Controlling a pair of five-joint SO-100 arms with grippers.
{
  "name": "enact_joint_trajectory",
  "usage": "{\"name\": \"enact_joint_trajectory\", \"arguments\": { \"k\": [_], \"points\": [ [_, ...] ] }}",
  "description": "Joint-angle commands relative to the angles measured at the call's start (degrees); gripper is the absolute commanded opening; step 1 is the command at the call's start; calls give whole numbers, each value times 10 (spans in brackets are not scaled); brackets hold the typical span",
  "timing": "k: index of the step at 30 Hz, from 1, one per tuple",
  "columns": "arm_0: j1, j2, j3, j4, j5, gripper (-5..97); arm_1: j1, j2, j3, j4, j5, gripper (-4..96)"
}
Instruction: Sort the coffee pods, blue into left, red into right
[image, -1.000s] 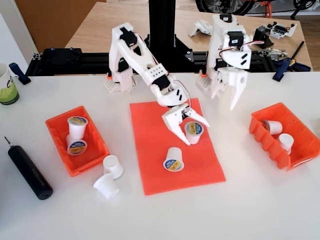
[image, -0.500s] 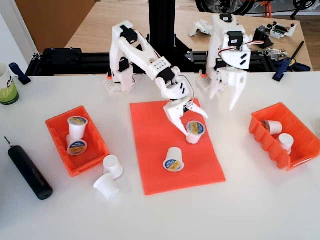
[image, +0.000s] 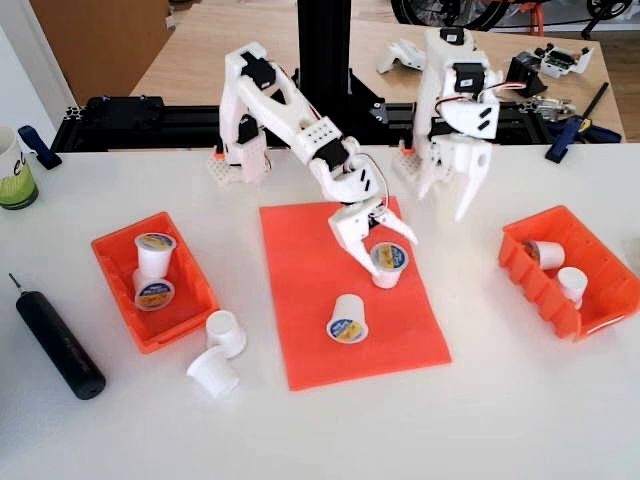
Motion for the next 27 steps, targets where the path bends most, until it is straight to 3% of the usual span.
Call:
{"name": "enact_joint_trajectory", "arguments": {
  "k": [1,27],
  "points": [
    [8,-2,-23,-13,-11,339,-2,11,-3,-3,-3,345],
    [15,3,6,-12,-42,252,2,11,-3,2,-8,341]
  ]
}}
